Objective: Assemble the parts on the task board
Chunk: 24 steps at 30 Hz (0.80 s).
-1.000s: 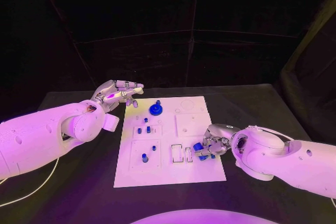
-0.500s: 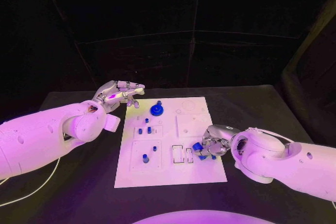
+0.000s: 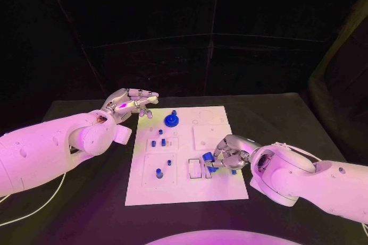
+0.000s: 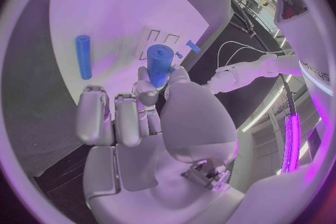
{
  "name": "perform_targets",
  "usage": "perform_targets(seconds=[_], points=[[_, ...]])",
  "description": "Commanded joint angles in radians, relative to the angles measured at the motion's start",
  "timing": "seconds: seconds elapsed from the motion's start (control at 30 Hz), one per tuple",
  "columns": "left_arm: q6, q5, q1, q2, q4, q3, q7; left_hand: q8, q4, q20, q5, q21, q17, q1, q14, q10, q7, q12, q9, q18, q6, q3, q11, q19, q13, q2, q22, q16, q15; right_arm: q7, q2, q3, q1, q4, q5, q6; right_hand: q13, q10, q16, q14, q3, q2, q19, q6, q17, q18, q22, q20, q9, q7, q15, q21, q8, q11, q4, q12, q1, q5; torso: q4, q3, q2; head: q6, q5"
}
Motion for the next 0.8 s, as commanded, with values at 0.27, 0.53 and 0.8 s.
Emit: perform_targets(seconds=[0.27,0.53,0.8], points=[[0.011,0.003,0.001,0.001,0.001,0.001,0.003,0.004,0.005,0.005,0.002,-0.003,0.0,0.001,-0.006,-0.005,0.003,0.005,0.0,0.013,-0.006,0.001,0.001,-0.002,-0.002,0.008,-0.001,-0.005,0.003,-0.004,0.06,0.0,0.002,-0.028,0.077,0.092,-0.015,0.001,0.001,0.05,-0.036,0.024,0.005,0.013,0.004,-0.011,0.003,-0.005,0.051,-0.006,-0.008,0.006,0.011,-0.006,0.002,-0.03,-0.052,-0.033,0.0011,-0.0016,0.001,-0.004,0.007],[0.01,0.003,0.001,0.001,0.002,0.001,0.003,0.004,0.005,0.005,0.002,-0.003,0.0,0.001,-0.006,-0.005,0.003,0.005,0.0,0.013,-0.006,0.001,0.001,-0.002,-0.002,0.008,-0.001,-0.005,0.003,-0.048,0.095,0.0,0.002,-0.049,0.035,0.101,-0.021,0.004,0.001,0.05,-0.062,0.027,0.004,0.017,0.004,-0.011,0.002,-0.007,0.068,-0.009,-0.01,0.005,0.008,-0.009,0.001,-0.044,-0.08,-0.068,-0.0002,-0.0015,0.0,-0.007,0.012],[0.012,0.003,0.001,0.002,0.001,0.001,0.003,0.004,0.005,0.005,0.002,-0.003,0.0,0.001,-0.006,-0.005,0.003,0.005,0.0,0.013,-0.006,0.001,0.001,-0.002,-0.002,0.008,-0.001,-0.005,0.003,-0.057,0.112,0.0,0.002,-0.06,-0.005,0.058,-0.02,0.005,-0.005,0.048,-0.105,0.009,0.0,0.022,-0.004,-0.01,-0.005,-0.009,0.087,-0.011,-0.012,0.001,0.005,-0.01,0.002,-0.054,-0.122,-0.221,-0.0009,-0.0007,0.0,-0.006,0.014]])
